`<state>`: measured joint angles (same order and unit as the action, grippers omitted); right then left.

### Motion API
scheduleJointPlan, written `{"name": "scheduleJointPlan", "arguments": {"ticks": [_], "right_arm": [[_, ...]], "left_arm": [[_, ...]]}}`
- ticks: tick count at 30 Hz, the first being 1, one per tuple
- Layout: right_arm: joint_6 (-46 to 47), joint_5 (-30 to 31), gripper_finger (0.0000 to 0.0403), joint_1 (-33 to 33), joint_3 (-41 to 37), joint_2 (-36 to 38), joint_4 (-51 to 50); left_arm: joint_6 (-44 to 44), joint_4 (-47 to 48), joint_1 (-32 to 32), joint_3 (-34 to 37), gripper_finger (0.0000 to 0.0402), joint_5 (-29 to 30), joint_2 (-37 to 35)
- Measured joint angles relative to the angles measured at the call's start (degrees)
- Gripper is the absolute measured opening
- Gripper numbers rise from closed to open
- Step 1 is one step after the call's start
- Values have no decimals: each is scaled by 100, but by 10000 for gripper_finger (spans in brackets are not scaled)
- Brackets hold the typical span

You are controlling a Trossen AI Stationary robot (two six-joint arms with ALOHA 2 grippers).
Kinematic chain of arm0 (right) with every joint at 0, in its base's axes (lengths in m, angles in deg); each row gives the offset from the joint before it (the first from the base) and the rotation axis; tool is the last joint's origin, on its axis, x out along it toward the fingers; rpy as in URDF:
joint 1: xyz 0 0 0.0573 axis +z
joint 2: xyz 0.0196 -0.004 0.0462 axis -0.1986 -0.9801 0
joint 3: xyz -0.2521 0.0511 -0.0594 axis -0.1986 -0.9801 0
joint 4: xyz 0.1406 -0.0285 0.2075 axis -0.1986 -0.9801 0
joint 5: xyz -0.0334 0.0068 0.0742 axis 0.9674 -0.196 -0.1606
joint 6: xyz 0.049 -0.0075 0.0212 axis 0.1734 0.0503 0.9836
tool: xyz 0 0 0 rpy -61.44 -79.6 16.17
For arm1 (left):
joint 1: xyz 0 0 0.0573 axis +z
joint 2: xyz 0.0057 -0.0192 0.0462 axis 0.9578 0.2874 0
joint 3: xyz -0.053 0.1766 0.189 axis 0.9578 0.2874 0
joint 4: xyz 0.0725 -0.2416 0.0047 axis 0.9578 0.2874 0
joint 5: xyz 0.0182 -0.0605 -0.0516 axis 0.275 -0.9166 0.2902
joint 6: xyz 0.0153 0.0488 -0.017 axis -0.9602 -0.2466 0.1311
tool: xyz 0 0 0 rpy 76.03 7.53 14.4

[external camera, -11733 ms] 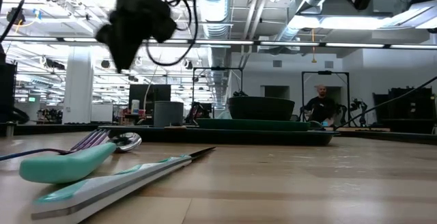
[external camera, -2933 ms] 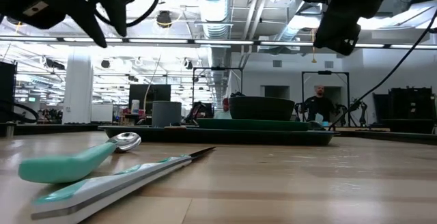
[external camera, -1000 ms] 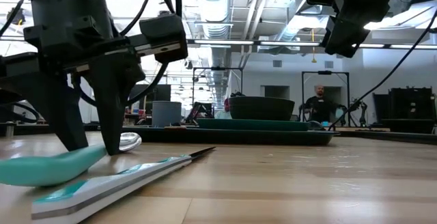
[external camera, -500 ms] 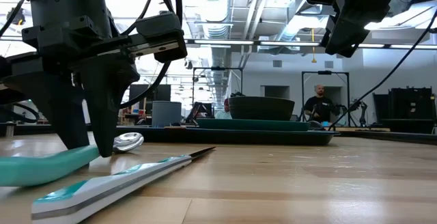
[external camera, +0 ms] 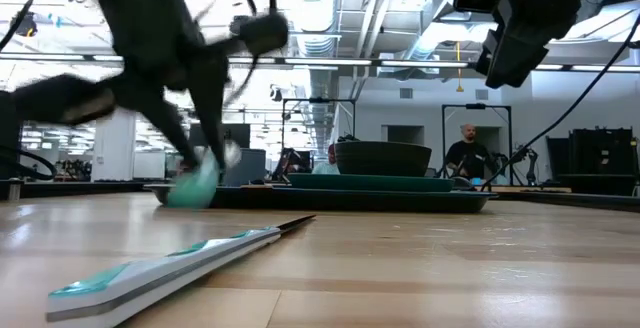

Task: Set up tray
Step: Put the blue spoon to the right of the blue fork on the dark green tray

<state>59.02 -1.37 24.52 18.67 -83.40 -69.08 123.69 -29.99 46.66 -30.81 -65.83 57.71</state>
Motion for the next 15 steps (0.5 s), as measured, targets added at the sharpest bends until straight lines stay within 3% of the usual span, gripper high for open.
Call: {"name": "scheduleJointPlan", "arguments": {"ticks": [7,15], "right_arm": [[-90,-2,64,6,2,0,-31],[-94,-4,64,6,1,0,-41]], "left_arm": [[-613,1135,490,-14,26,339,-1181],[-2452,2023,1968,-24,26,246,-2238]]}}
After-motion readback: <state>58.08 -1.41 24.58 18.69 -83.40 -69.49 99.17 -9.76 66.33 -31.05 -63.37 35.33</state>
